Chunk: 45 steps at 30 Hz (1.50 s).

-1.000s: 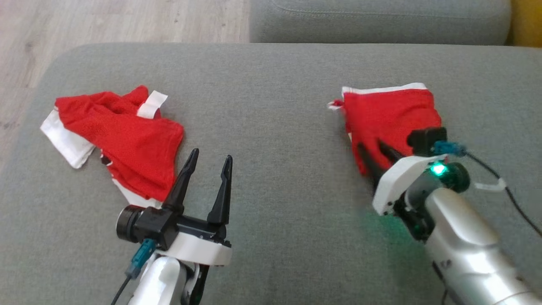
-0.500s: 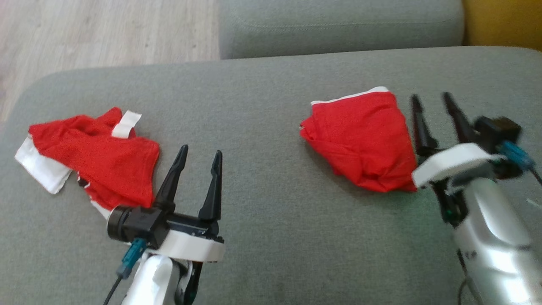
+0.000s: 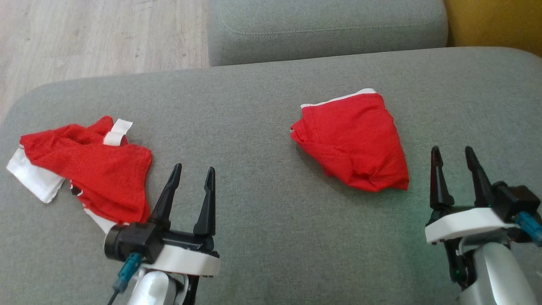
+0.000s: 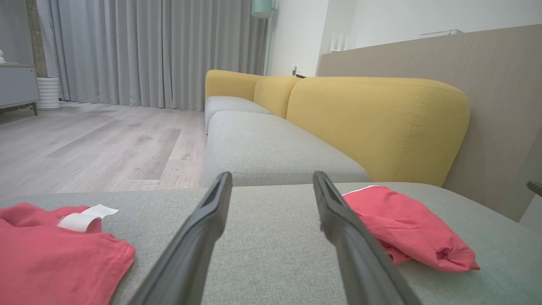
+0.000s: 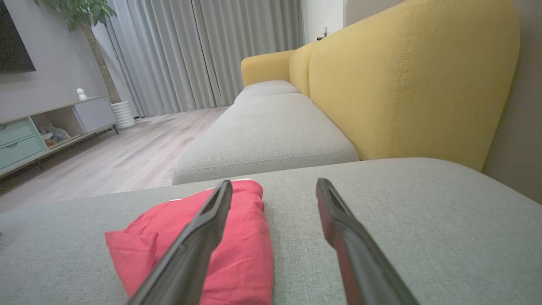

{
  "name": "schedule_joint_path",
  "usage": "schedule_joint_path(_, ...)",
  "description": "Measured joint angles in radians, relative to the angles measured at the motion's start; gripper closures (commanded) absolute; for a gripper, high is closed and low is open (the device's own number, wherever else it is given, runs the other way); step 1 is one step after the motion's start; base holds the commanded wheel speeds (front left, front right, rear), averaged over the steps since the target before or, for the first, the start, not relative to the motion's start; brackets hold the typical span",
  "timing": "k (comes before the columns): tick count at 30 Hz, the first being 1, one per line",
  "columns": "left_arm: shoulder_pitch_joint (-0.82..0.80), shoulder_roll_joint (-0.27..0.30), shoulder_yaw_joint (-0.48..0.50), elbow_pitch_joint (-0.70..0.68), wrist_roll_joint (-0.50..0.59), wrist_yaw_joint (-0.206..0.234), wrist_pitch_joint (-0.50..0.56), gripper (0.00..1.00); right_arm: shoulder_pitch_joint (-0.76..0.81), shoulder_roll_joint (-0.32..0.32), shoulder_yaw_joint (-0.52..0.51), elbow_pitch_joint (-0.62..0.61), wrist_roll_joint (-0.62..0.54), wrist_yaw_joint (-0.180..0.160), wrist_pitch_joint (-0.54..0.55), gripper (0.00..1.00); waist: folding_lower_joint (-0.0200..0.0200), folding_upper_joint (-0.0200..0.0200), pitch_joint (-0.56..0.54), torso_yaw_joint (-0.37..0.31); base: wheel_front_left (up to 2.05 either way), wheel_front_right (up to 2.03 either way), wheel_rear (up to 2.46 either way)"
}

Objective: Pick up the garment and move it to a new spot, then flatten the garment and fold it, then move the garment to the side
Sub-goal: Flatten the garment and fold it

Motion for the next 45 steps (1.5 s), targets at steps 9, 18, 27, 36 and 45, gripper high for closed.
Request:
schedule_joint_path(9, -0.004, -0.001, -0.003, 0.001, 0.0, -0.002, 0.0, 0.0, 0.002, 0.004, -0.004, -0.087, -0.014, 0.0, 0.059, 0.0, 0.0, 0.0, 0.033, 0.02, 0.0, 0.0, 0.0)
schedule_joint_path(18, -0.073, -0.002, -0.025, -0.004, 0.002, -0.01, 0.0, 0.0, -0.2, 0.002, -0.034, -0.015, -0.038, 0.0, 0.17, 1.0, 0.0003, 0.0, 0.134, 0.063, 0.0, 0.0, 0.0)
schedule_joint_path(27, -0.142, -0.003, -0.074, -0.003, -0.009, -0.01, 0.0, 0.0, -0.457, -0.029, -0.083, 0.352, -0.081, 0.0, 0.235, 1.0, 0.0003, 0.0, 0.242, 0.141, 0.0, 0.0, 0.0)
schedule_joint_path(36, -0.152, -0.003, -0.076, 0.018, -0.008, -0.009, 0.0, 0.0, -0.512, -0.031, 0.001, 0.601, -0.104, 0.0, 0.133, 1.0, 0.0001, -0.0001, 0.217, 0.149, 0.0, 0.0, 0.0)
schedule_joint_path(45, -0.146, -0.003, -0.077, 0.023, -0.008, -0.009, 0.0, 0.0, -0.544, -0.016, 0.266, 0.652, 0.05, 0.0, 0.049, 1.0, 0.0, 0.0, 0.15, 0.129, 0.0, 0.0, 0.0)
